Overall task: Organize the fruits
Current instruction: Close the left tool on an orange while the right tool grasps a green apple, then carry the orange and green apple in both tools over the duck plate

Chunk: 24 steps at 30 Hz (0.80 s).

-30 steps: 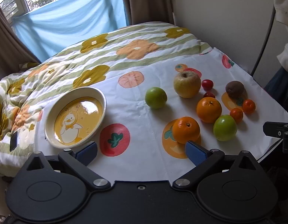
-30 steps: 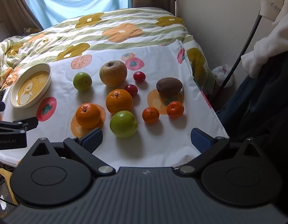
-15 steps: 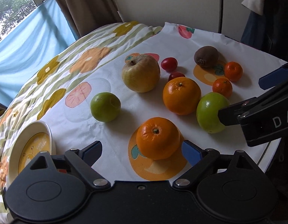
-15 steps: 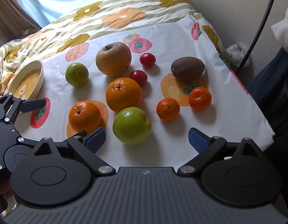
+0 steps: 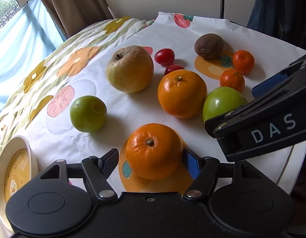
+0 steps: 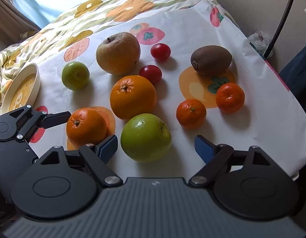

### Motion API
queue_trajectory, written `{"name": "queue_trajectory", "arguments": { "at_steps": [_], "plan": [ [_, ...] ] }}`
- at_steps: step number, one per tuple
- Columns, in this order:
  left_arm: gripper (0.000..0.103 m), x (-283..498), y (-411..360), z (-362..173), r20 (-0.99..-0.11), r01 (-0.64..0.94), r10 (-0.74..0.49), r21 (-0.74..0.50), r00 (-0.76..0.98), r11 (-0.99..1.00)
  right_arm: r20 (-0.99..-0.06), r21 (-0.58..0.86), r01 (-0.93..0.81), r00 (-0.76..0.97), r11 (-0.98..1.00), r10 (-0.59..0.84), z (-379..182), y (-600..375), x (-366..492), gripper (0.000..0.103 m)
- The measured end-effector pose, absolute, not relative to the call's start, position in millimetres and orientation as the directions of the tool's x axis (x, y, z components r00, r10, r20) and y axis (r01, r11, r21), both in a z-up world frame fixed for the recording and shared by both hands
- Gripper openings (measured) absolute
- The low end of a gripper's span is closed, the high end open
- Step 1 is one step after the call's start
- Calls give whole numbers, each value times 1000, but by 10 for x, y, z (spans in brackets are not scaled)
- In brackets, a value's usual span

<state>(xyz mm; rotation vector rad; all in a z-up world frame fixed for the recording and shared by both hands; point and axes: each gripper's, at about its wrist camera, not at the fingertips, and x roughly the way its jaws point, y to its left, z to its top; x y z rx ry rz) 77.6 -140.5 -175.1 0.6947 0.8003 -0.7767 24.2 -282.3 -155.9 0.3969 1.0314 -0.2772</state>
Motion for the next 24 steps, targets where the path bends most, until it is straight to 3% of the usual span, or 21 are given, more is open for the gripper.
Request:
{"name": "queue_trajectory", "arguments": {
  "at_steps": [2, 10, 15, 24],
  "plan": [
    [65, 797, -1414, -1744, -828, 816, -345, 211, 442, 539, -875, 198, 403, 484, 894, -25, -1587, -2843, 267, 95],
    [64, 785, -1443, -1751, -825, 808, -341, 215, 451, 549, -879, 237, 378, 475, 895, 32, -1648, -2850, 328, 79],
    [63, 766, -1445, -1754, -821, 798, -336, 220, 462, 561, -873, 246, 348, 486, 905, 50, -1652, -2856, 361, 73],
    [63, 702, -1418, -1730, -806, 770, -321, 239, 497, 592, -870, 208, 285, 491, 936, 44, -1634, -2813, 351, 73]
  ]
}}
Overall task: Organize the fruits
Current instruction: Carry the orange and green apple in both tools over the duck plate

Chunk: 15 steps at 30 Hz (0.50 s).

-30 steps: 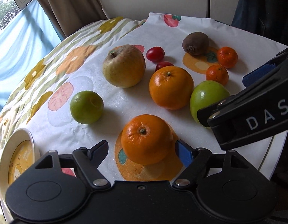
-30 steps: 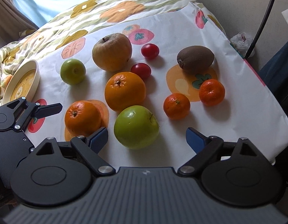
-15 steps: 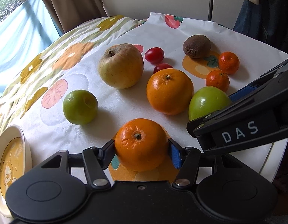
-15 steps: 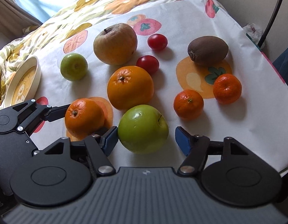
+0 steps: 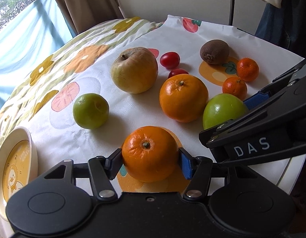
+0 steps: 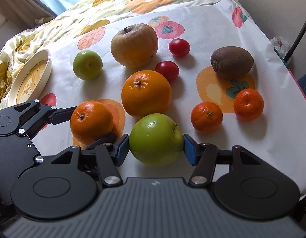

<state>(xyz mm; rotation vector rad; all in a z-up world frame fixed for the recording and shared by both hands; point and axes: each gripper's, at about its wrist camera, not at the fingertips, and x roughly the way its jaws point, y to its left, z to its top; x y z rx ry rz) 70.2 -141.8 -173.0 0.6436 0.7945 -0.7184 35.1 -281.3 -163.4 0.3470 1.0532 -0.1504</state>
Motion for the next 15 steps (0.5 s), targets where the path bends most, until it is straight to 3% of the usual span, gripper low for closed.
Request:
{"name": "queue_trajectory", "arguments": {
  "at_steps": [15],
  "plan": [
    [63, 567, -1240, -1359, -753, 687, -295, 272, 588, 673, -834, 214, 202, 547, 956, 71, -1275, -2761, 284, 73]
  ]
}}
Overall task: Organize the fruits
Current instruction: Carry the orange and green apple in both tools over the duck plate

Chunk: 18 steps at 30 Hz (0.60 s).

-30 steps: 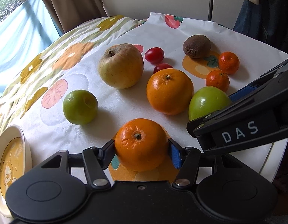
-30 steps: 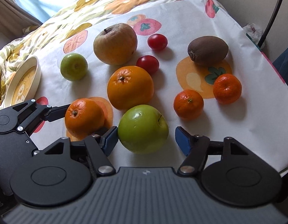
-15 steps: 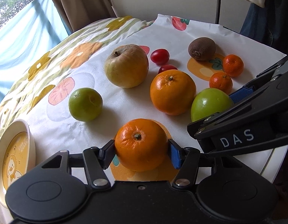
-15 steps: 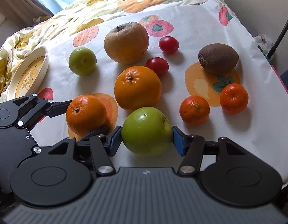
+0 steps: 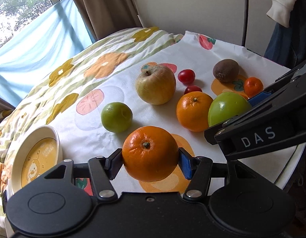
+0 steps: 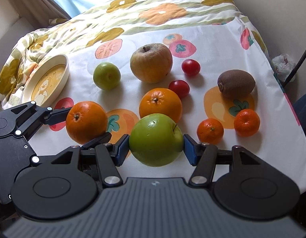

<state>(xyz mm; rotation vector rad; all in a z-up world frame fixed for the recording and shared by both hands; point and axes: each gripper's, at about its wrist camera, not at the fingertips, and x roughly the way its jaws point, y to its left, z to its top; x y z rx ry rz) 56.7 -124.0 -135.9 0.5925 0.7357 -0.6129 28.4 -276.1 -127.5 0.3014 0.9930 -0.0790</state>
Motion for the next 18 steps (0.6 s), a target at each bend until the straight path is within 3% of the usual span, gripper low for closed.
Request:
{"name": "queue_trajectory", "arguments": {
  "at_steps": [18],
  "plan": [
    [63, 861, -446, -488, -646, 363, -88, 307, 758, 879, -728, 205, -111, 647, 973, 227, -346, -2204, 805, 73]
  ]
}}
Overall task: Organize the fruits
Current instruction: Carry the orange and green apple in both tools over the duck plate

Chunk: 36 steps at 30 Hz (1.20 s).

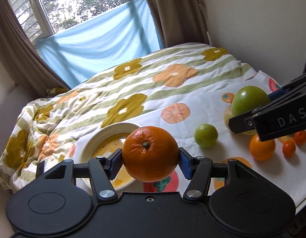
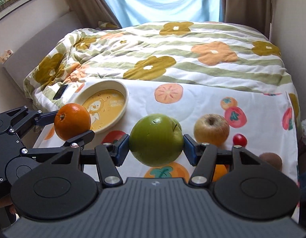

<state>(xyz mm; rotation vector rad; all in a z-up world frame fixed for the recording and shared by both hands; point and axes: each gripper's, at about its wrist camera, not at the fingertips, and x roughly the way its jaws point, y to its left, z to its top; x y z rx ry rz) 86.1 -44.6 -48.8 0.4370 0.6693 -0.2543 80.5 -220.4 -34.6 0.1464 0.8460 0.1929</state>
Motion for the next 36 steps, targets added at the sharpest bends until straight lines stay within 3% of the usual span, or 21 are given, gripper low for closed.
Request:
{"name": "queue_trajectory", "arguments": {
  "at_steps": [7, 15, 25, 36],
  "plan": [
    [63, 1225, 78, -335, -617, 266, -8, 328, 787, 907, -703, 204, -180, 657, 962, 272, -192, -1750, 1187, 73],
    [63, 1810, 452, -446, -635, 278, -1, 337, 773, 899, -713, 181, -175, 655, 968, 252, -269, -1303, 1840, 73],
    [63, 2558, 585, -1038, -712, 384, -42, 327, 701, 863, -751, 185, -131, 620, 974, 227, -633, -969, 2659, 73],
    [63, 2914, 522, -1555, -771, 464, -62, 315, 634, 828, -800, 191, -97, 561, 977, 213, -995, -754, 3008, 73]
  ]
}}
